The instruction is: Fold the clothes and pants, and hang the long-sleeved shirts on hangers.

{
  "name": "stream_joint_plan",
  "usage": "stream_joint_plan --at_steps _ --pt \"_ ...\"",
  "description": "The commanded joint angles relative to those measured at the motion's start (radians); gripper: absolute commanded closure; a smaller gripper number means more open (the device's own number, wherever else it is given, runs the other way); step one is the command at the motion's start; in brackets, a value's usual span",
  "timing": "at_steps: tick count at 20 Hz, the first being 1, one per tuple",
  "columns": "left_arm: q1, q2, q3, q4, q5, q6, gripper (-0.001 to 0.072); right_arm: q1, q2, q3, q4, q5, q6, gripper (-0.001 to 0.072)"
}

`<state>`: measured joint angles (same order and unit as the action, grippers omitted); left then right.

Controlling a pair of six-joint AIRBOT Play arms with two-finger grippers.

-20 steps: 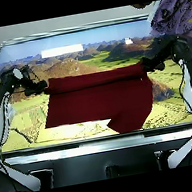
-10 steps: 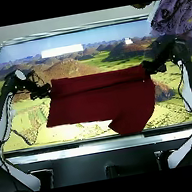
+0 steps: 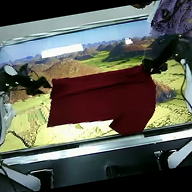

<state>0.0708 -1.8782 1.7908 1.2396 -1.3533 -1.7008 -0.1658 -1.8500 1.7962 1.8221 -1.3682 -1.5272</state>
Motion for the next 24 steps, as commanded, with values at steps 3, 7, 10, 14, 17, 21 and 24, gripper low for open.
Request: stream_joint_plan --at_steps 3,7,10,14,17,21,24 --pt "0.126 0.244 -0.071 0.189 -0.097 0.002 0.0079 -0.169 0.239 -0.171 0.131 -0.061 -0.090 0.0225" --pt "0.278 0.518 -0.483 0.093 0.026 -0.009 0.0080 -0.342 0.475 -0.631 0.188 -0.039 -0.116 0.0232" --pt "0.360 0.657 -0.737 -0.066 0.120 0.021 0.0080 -0.346 0.613 -0.915 0.191 -0.015 -0.118 0.0232" --pt "0.370 0.696 -0.898 -0.140 0.130 0.056 0.0080 -0.340 0.665 -1.131 0.250 0.035 -0.161 0.0233" --pt "0.366 0.695 -0.925 -0.171 0.134 0.055 0.0080 -0.340 0.665 -1.218 0.311 0.089 -0.185 0.0234" --pt "0.366 0.695 -0.925 -0.180 0.136 0.055 0.0080 -0.340 0.665 -1.303 0.387 0.129 -0.203 0.0235" --pt "0.366 0.695 -0.925 -0.180 0.136 0.055 0.0080 -0.340 0.665 -1.357 0.449 0.170 -0.229 0.0236"
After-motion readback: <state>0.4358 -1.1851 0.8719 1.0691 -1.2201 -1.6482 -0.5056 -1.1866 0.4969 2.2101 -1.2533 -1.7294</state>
